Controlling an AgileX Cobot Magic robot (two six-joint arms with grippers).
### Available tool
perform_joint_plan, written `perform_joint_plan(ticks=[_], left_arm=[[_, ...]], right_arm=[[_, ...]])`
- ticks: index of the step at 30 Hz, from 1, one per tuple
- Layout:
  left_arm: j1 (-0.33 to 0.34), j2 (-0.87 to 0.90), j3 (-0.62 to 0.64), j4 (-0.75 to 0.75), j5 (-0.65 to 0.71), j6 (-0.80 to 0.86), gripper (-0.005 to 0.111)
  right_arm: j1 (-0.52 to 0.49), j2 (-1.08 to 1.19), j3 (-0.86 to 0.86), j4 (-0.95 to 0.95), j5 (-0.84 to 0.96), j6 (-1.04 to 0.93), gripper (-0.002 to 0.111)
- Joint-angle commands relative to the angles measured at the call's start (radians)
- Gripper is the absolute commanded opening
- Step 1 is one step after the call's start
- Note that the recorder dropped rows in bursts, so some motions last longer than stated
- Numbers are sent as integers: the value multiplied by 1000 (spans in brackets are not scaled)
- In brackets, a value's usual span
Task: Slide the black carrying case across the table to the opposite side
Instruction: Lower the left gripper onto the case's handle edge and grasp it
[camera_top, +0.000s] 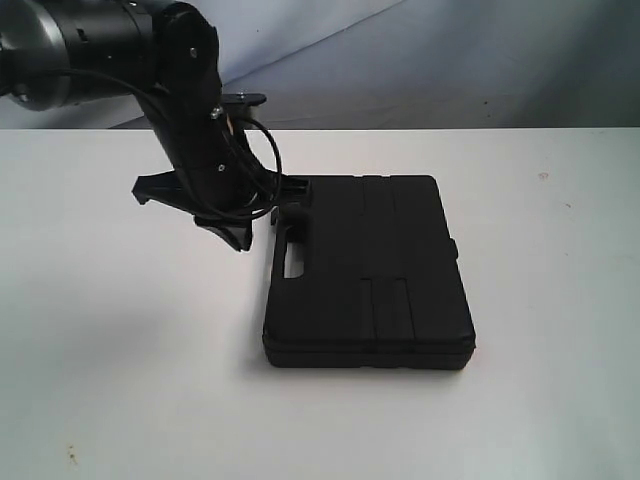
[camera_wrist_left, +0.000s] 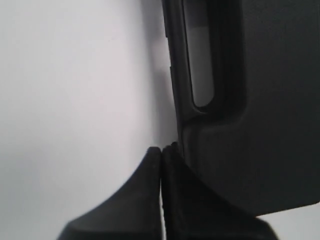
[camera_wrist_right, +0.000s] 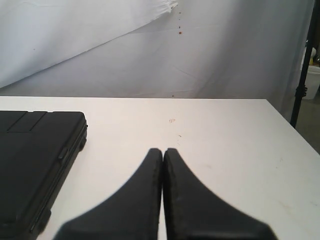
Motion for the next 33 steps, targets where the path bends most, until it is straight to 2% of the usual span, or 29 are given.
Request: perform_joint_plan(ticks=[1, 4, 10, 14, 18, 21, 26, 33], left_arm=[[-17, 40, -41, -25, -37, -29, 0], [-17, 44, -42, -65, -108, -27, 0], [-15, 44, -42, -52, -165, -27, 0], [-13, 47, -42, -16, -189, -47, 7], [-11, 83, -44, 1, -170, -49, 24], [-11, 140, -95, -19, -93, -46, 33], [-11, 226, -199, -13, 11, -51, 34], [-11, 276, -274, 28, 36, -82, 34]], right_arm=[[-6, -7, 3, 3, 4, -1, 0], [-6, -7, 3, 3, 4, -1, 0], [-6, -7, 3, 3, 4, -1, 0], [-6, -7, 3, 3, 4, -1, 0], [-6, -7, 3, 3, 4, -1, 0], [-6, -7, 3, 3, 4, -1, 0], [-6, -7, 3, 3, 4, -1, 0], [-6, -7, 3, 3, 4, -1, 0]])
